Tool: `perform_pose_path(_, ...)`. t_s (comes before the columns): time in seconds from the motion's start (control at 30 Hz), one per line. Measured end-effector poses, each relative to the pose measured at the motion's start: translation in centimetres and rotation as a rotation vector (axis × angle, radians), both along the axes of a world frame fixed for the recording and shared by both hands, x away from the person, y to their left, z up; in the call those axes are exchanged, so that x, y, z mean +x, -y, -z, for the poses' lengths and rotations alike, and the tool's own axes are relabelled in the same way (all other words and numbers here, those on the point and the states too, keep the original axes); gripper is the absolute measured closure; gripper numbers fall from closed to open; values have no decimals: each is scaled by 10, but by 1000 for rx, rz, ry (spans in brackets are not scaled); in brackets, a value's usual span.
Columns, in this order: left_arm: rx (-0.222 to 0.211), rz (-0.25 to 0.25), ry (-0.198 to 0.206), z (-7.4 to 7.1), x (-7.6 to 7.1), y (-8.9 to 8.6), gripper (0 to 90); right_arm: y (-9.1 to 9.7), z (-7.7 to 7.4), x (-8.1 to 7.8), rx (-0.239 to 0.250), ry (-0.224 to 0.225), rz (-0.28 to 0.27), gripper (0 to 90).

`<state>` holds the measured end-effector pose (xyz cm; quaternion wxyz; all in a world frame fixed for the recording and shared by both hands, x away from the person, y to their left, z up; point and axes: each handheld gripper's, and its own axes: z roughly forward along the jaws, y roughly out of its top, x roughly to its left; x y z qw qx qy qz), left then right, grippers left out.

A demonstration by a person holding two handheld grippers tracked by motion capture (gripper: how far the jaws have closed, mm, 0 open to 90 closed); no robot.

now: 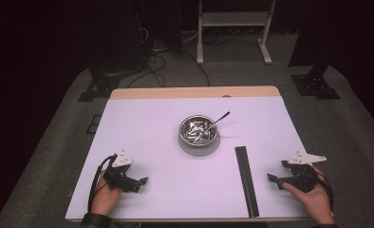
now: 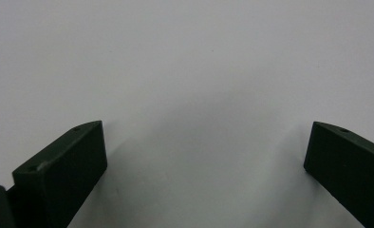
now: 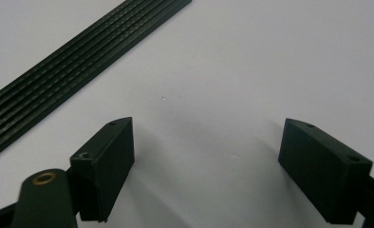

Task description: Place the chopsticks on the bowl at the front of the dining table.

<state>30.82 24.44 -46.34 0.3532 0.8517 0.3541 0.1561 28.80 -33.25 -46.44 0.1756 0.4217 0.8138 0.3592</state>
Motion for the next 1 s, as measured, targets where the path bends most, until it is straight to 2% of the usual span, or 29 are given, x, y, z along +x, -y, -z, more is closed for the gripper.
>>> perform_pose_path(0.23,-1,0,0,0,0,0,0,1,0,0,12,-4,4,183)
perform_pose_path(0.37,0,0,0,0,0,0,0,3,-1,1,35,-11,4,186)
perform_pose_path(0.53,-1,0,0,0,0,0,0,1,-1,0,9,-2,6,187)
perform_pose_path(1.0,0,0,0,0,0,0,0,-2,-4,5,4,30,23,185)
